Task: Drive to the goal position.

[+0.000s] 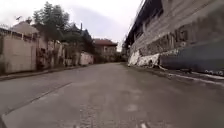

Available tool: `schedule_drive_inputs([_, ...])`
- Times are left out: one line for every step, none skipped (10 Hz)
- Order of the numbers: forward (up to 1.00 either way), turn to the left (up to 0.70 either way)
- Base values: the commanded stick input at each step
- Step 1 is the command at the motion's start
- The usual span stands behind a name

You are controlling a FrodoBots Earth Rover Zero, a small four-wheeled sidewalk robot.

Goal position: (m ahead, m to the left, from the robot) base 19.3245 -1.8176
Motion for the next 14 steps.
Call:
schedule_drive_inputs([1.00, 0.00])
schedule_drive_inputs([1.00, 0.00])
schedule_drive_inputs([1.00, 0.00])
schedule_drive_inputs([1.00, 0.00])
schedule_drive_inputs([1.00, 0.00])
schedule_drive_inputs([1.00, 0.00])
schedule_drive_inputs([1.00, 0.00])
schedule_drive_inputs([1.00, 0.00])
schedule_drive_inputs([1.00, 0.00])
schedule_drive_inputs([1.00, 0.00])
schedule_drive_inputs([1.00, 0.00])
schedule_drive_inputs([1.00, 0.00])
schedule_drive_inputs([1.00, 0.00])
schedule_drive_inputs([1.00, 0.00])
